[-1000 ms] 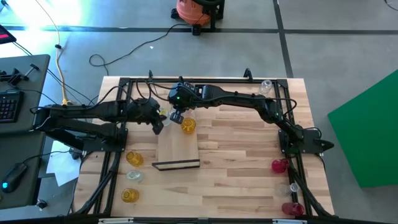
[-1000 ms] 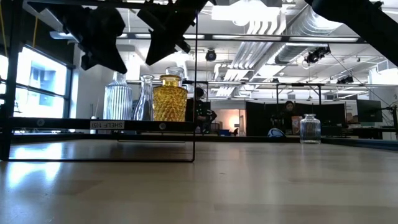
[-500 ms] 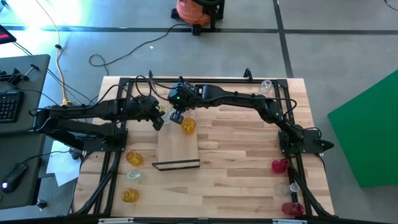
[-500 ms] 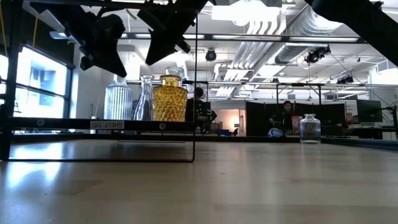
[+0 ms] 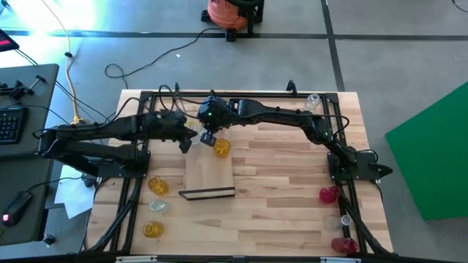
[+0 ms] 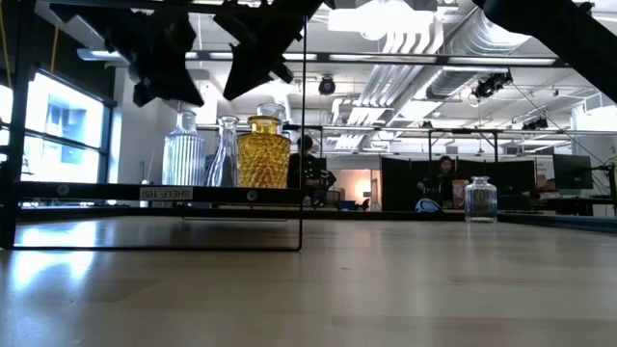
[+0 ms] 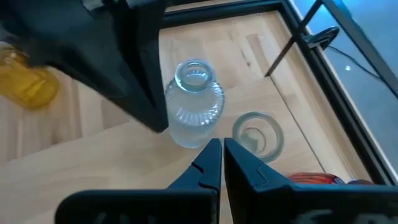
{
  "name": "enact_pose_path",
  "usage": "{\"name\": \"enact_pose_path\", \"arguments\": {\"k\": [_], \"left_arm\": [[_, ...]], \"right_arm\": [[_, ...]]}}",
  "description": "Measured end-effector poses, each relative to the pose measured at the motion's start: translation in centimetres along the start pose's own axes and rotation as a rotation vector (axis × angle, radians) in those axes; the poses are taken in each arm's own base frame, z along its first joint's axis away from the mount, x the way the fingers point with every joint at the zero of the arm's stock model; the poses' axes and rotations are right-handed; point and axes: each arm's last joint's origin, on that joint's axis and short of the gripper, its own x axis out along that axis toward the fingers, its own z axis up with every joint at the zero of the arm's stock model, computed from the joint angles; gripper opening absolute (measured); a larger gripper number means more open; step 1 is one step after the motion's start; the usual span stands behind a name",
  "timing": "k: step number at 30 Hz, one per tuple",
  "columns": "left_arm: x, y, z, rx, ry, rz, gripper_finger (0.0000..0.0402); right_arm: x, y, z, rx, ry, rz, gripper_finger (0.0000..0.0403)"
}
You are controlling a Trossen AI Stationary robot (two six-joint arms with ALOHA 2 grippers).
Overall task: Sort vases onto shelf
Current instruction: Adjust the transparent vase on the shelf
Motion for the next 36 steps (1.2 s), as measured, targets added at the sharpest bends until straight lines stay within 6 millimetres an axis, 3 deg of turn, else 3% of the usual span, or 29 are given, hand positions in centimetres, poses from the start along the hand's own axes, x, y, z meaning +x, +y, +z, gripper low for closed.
{"name": "enact_pose_path", "arguments": {"k": [6,12,20,29,36], "left_arm": [[-2.2,-0.3,1.1,-0.053,-0.163,-0.098,0.0000],[-4.3,0.2,1.5,-0.088,-0.262,-0.116,0.0000],[-5.9,0.9,1.7,-0.086,-0.338,-0.111,0.0000],[-6.1,1.2,1.8,-0.109,-0.354,-0.101,0.0000],[-5.5,1.3,1.9,-0.088,-0.332,-0.090,0.0000]], "right_arm": [[-1.0,-2.2,0.7,0.021,-0.033,0.033,0.0000],[-1.0,-4.6,0.6,0.046,-0.028,0.180,0.0000],[-1.1,-5.7,0.6,-0.024,-0.050,0.397,0.0000],[-1.3,-5.4,1.8,-0.064,-0.183,0.417,0.0000],[-1.1,-6.7,1.4,-0.050,-0.144,0.374,0.0000]]}}
